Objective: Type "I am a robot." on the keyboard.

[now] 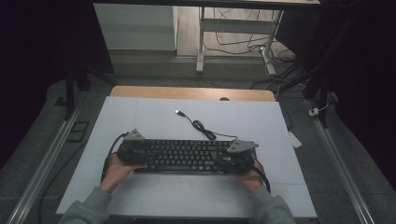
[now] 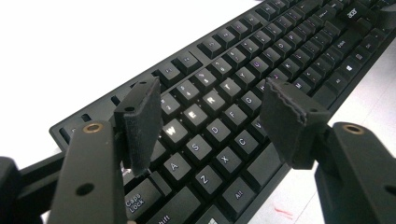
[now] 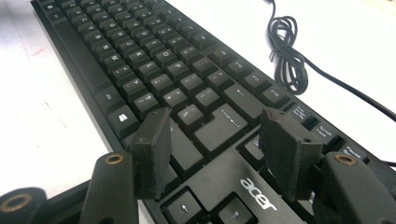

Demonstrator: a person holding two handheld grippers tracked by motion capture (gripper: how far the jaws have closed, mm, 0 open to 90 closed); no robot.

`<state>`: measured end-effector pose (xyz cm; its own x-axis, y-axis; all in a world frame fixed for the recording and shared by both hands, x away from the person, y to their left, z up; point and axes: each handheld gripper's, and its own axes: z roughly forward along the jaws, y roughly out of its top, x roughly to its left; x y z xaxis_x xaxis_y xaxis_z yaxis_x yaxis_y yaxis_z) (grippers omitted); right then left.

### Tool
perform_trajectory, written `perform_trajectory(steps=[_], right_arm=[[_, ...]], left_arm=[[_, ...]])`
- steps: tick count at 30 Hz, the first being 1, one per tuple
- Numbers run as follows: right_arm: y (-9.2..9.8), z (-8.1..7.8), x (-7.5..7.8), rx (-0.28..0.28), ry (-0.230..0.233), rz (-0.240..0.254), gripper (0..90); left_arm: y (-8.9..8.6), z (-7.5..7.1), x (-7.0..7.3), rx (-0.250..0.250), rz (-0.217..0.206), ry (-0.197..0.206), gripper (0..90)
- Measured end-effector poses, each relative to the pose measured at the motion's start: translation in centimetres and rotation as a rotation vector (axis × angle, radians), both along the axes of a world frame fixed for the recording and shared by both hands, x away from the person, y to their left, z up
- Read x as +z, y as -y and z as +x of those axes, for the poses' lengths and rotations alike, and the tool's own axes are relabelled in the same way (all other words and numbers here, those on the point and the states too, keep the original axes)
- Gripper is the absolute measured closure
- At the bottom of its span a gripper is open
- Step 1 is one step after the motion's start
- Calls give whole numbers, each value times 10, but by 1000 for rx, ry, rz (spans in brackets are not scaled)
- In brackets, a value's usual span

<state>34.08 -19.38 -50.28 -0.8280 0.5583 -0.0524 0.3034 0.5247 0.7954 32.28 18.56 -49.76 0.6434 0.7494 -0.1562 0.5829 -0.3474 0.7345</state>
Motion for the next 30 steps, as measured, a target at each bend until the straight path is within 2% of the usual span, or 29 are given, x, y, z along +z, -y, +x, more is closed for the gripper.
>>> perform_trajectory(steps=[11, 15, 23, 30], right_arm=[[-15, 0, 5, 33, 2, 21, 473], [-25, 1, 6, 67, 0, 19, 572], [-54, 5, 11, 127, -12, -16, 895], [-78, 18, 8, 115, -51, -45, 897]], left_arm=[[3, 1, -2, -7, 9, -9, 372], [3, 2, -2, -11, 15, -14, 367], [2, 2, -2, -9, 8, -17, 364], [4, 2, -3, -16, 9, -19, 362]])
